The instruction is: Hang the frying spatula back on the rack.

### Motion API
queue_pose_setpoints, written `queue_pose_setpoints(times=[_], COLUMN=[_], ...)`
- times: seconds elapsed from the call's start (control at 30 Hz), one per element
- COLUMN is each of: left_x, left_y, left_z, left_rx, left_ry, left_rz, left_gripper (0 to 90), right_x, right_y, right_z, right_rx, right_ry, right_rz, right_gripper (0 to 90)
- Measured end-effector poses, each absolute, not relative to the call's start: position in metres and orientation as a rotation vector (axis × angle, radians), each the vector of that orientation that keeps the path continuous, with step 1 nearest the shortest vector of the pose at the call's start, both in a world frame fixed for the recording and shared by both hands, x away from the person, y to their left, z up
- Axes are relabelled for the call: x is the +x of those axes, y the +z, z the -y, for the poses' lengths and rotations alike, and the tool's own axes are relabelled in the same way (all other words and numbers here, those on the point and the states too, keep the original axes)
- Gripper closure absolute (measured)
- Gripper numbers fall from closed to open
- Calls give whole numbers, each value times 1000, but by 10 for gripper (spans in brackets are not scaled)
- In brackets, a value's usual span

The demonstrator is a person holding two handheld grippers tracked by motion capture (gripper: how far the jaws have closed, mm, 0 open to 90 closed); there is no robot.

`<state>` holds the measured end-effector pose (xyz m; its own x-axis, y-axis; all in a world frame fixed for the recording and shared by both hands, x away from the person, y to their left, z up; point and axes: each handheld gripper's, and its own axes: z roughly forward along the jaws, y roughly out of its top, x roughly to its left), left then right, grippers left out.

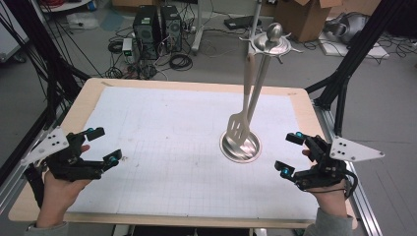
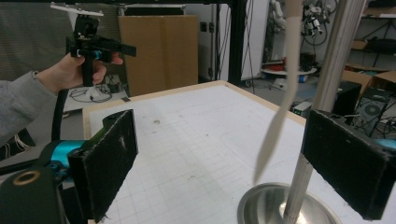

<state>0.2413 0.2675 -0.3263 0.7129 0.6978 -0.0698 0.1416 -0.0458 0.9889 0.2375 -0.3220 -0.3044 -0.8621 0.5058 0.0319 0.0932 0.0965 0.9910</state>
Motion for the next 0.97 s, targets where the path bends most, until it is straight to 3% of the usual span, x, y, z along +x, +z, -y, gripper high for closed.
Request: queue_pose_setpoints(times=[0.97], left_x=[232], left_y=[-317], left_z=[-294], left_rx=[1509], left_ry=[560], left_rz=[-751], left_gripper=[65], right_x=[232], right_y=[-303], right_z=[345], right_rx=[671], right_ry=[1850], right_rz=[-1925], right_gripper=[97])
